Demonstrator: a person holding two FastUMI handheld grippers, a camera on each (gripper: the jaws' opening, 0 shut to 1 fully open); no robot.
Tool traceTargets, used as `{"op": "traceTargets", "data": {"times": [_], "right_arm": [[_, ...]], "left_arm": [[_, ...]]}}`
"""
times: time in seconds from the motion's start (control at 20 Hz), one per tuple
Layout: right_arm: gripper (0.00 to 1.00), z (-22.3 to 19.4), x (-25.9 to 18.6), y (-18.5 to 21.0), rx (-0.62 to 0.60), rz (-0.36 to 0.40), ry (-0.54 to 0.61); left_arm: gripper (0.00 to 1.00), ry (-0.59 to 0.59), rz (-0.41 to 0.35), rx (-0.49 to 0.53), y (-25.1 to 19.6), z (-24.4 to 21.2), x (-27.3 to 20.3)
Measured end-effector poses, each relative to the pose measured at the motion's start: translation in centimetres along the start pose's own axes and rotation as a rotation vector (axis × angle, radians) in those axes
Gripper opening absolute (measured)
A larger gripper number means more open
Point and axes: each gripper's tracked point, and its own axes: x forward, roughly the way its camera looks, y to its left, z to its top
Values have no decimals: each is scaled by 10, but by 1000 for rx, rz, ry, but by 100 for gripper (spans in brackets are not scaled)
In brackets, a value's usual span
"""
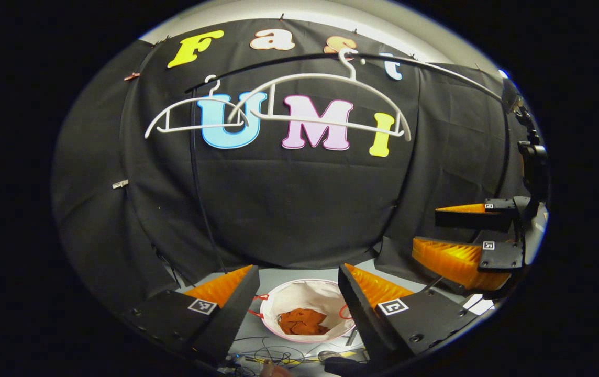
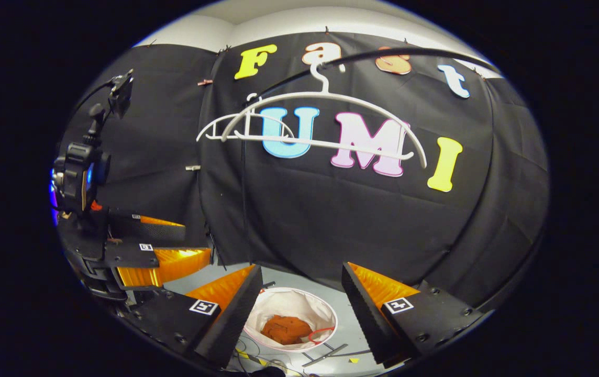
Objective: Grasp the clothes on the hanger with both hands and then place them into the laundry hamper below.
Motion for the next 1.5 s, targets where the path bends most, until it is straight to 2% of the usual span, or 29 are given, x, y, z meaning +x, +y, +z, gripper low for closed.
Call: {"op": "traceTargets", "data": {"times": [0.2,0.3,0.35,0.4,0.6,0.7,0.75,0.95,1.1,1.2,1.35,1.4,1.45,1.5], "right_arm": [[96,42,-57,12,26,-68,-147],[98,52,-81,20,52,-91,-182],[98,57,-92,24,61,-101,-198],[96,61,-104,26,69,-111,-214],[100,78,-142,31,85,-151,-278],[100,86,-156,33,81,-171,-303],[96,88,-161,36,84,-172,-311],[99,96,-181,38,78,-189,-337],[96,97,-188,37,82,-198,-343],[99,95,-188,33,83,-205,-338],[98,95,-189,32,102,-201,-339],[98,95,-189,32,107,-200,-339],[99,97,-189,33,109,-199,-343],[99,98,-190,33,110,-197,-349]], "left_arm": [[95,-107,-57,9,-3,25,-54],[95,-168,-76,14,-6,39,-86],[92,-198,-81,13,-6,46,-102],[92,-221,-89,9,-8,51,-116],[95,-320,-119,-8,-12,72,-172],[92,-366,-120,-11,-13,85,-192],[92,-382,-118,-11,-14,89,-201],[95,-427,-130,-7,-23,98,-219],[95,-433,-138,-4,-29,101,-220],[95,-434,-131,-2,-29,101,-219],[95,-429,-135,-3,-34,101,-220],[99,-428,-134,-4,-34,102,-221],[92,-429,-133,-3,-34,102,-221],[95,-431,-131,-4,-35,103,-222]]}}
